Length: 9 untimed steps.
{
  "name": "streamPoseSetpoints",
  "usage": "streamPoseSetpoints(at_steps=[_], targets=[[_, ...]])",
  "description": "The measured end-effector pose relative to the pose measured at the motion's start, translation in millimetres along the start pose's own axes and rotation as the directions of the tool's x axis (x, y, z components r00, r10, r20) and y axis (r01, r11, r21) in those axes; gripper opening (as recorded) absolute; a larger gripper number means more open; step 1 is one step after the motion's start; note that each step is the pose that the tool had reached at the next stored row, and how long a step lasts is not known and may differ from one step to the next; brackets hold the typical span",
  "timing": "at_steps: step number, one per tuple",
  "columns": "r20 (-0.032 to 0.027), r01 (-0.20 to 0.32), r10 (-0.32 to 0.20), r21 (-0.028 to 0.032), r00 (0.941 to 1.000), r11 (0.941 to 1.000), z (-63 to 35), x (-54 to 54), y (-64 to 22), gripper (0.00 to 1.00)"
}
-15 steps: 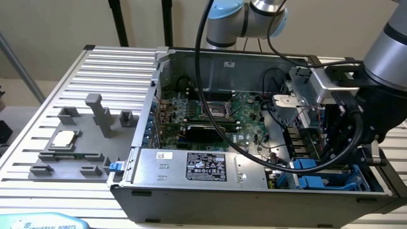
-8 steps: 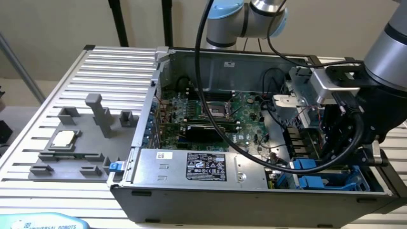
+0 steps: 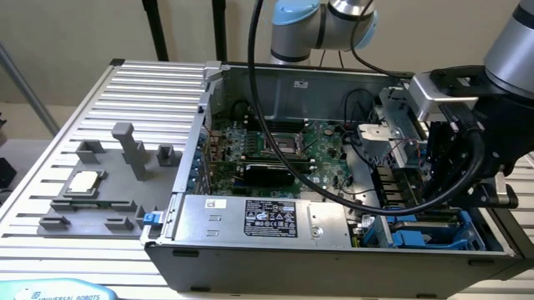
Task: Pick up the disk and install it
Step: 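Insert the second disk wire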
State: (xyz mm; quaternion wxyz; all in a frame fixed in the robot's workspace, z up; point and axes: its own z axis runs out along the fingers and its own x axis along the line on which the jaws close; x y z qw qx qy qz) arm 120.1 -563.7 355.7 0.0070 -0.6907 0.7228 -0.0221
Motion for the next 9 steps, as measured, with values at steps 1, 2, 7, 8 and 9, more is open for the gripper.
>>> streamPoseSetpoints(at_steps=[1, 2, 7, 8, 9], targets=[[0.0001, 0.0, 0.0, 0.0041, 1.0, 1.0, -0.1, 0.1, 1.4, 0.24], [0.002, 0.0, 0.0, 0.004, 1.0, 1.0, -0.2, 0.2, 1.4, 0.24], [0.0018, 0.0, 0.0, 0.004, 1.0, 1.0, -0.2, 0.2, 1.4, 0.24], [0.0018, 0.0, 0.0, 0.004, 1.0, 1.0, -0.2, 0.2, 1.4, 0.24], [0.0019, 0.0, 0.0, 0.004, 1.0, 1.0, -0.2, 0.2, 1.4, 0.24]])
